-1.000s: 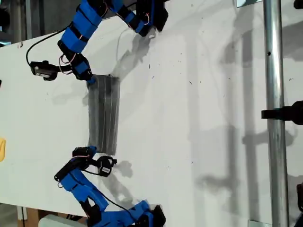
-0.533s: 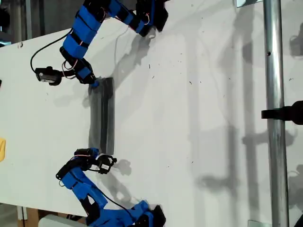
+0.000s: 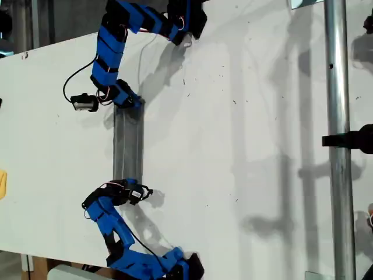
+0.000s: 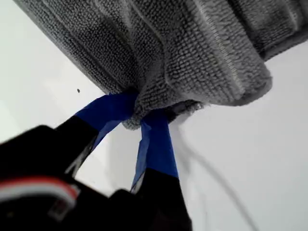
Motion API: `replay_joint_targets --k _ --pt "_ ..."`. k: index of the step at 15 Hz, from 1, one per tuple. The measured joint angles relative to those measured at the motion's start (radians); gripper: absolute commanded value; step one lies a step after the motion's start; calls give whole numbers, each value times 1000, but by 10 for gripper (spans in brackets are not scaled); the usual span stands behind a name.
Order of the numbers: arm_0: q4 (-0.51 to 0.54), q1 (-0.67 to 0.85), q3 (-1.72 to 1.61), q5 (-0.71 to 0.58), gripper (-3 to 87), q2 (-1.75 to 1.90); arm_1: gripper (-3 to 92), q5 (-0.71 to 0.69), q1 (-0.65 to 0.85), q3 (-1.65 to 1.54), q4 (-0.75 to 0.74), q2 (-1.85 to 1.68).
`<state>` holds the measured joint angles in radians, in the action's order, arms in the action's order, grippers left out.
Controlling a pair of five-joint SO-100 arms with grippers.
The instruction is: Grasp corners of a towel and fold twice.
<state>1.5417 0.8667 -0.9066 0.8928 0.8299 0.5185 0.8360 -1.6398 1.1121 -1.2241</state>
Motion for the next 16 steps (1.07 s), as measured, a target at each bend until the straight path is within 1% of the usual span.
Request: replay_joint_targets --k 1,3,5,6,7,8,9,10,11,12,14,15,16 --pt "28 8 0 3 231 0 253 17 8 18 32 2" --pt "94 9 -11 -21 237 64 357 55 21 35 156 -35" --pt "123 -2 -118 -34 242 291 366 75 43 35 264 -196" --pt "124 -9 -218 -38 224 445 367 87 44 26 324 -310" --pt "124 -29 -328 -21 187 620 366 107 72 -12 371 -439" --pt "123 -55 -448 -9 156 815 369 138 115 -89 413 -589" --pt "121 -91 -583 23 104 1015 374 172 160 -195 431 -749" --pt "77 -140 -742 63 4 1239 377 213 176 -304 440 -914" --pt "6 -210 -927 106 -25 1479 390 281 155 -396 443 -1052" --pt "-75 -295 -1127 170 -25 1730 411 374 89 -443 445 -1131" --pt "-212 -451 -1542 328 -25 2232 414 512 57 -624 414 -1220" --pt "-265 -535 -1729 371 -25 2437 423 540 55 -683 368 -1229" --pt "-278 -607 -1879 405 -25 2562 431 546 49 -727 325 -1221"
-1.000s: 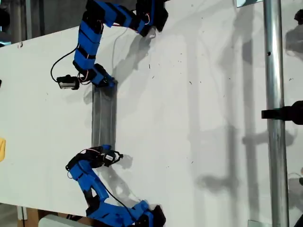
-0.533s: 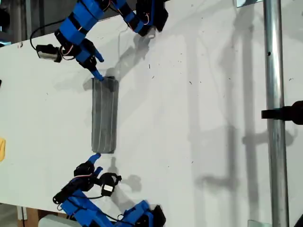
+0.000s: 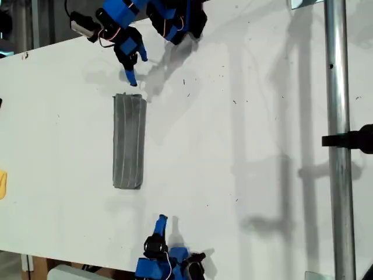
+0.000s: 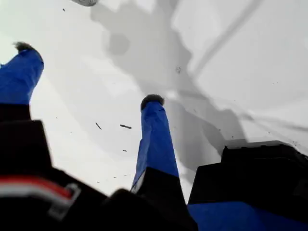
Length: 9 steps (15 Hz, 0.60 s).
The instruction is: Grasp corners of a towel and fold twice.
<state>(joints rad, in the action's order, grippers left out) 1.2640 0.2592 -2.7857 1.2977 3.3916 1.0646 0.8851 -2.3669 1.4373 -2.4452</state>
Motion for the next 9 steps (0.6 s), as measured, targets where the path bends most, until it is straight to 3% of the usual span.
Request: replay_joint_targets --k 4,9 --pt "-9 -32 -192 -11 -25 72 451 -87 112 -26 -230 227" --pt "-84 -34 -301 -14 -25 77 454 -193 132 314 -520 808"
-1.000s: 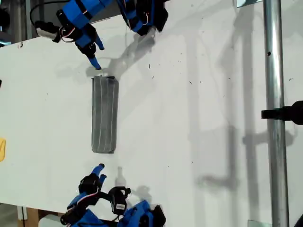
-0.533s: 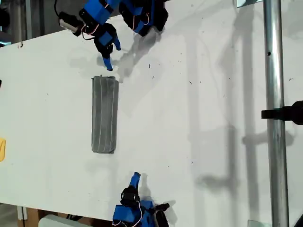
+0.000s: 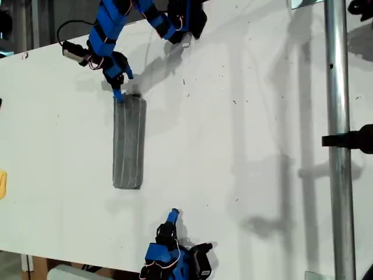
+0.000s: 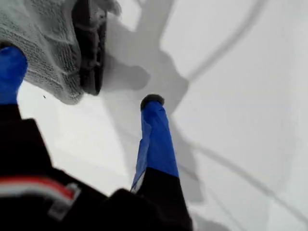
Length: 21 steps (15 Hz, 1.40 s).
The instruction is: Grasp corners of a towel and fold twice.
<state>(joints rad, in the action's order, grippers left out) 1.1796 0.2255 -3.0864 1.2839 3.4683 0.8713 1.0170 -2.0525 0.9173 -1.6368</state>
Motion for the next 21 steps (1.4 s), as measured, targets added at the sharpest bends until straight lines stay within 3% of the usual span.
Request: replay_joint_targets --k 2,3,4,5,6,9,12,14,16,18,19,20,21 --pt "-6 0 -6 3 -25 0 443 3 -74 193 -38 219" --pt "-6 0 -8 5 -25 0 385 21 -121 302 -35 334" --pt "-6 0 -11 5 -25 0 172 46 -170 422 -18 436" --pt "-6 0 -11 5 -25 0 22 52 -218 540 20 511" --pt "-6 0 -11 5 -25 0 -2 61 -241 574 34 528" --pt "-6 0 -15 5 -25 0 -2 48 -232 442 109 393" --pt "-6 0 -15 5 -25 0 -2 9 -112 32 356 -153" --pt "-6 0 -15 5 -25 0 -2 21 -129 23 575 -459" --pt "-6 0 -15 5 -21 0 -2 84 -233 190 572 -416" --pt "-2 0 -15 26 -3 0 477 129 -344 390 380 -86" --pt "18 0 -15 49 14 0 380 175 -390 540 359 117" --pt "48 0 -15 83 29 0 238 189 -423 727 431 278" --pt "74 0 -15 118 40 0 169 192 -442 839 463 299"
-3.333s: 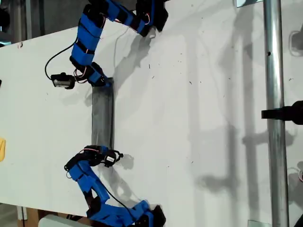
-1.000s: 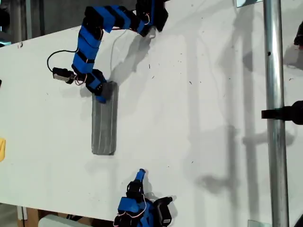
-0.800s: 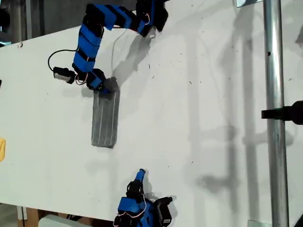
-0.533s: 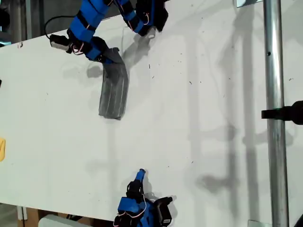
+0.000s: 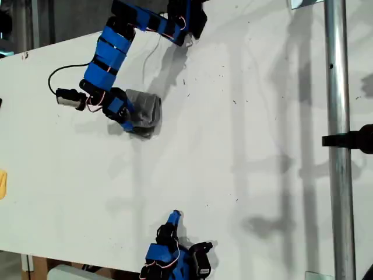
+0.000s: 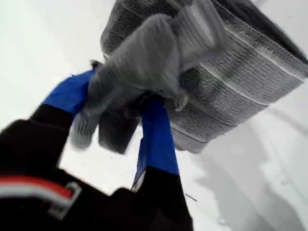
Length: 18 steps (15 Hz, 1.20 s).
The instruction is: Grasp corners of a towel and fold twice.
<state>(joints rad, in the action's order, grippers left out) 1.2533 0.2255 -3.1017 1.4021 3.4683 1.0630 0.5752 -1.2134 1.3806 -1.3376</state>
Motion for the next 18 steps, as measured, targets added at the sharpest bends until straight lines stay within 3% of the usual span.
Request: replay_joint_targets --k 1,5,10,11,14,18 --pt "14 0 0 28 48 0 86 -9 -2 2 -34 -110" --pt "38 15 -6 222 65 0 -2 -2 49 -603 -40 -770" --pt "38 28 -6 345 65 0 -3 242 -264 -1437 -126 -1437" --pt "38 29 -6 238 63 0 -3 293 -344 -1549 -127 -1537" --pt "38 21 -6 -350 54 0 5 443 -495 -1692 -11 -1879" --pt "38 23 -6 -428 54 0 24 446 -489 -1698 26 -1945"
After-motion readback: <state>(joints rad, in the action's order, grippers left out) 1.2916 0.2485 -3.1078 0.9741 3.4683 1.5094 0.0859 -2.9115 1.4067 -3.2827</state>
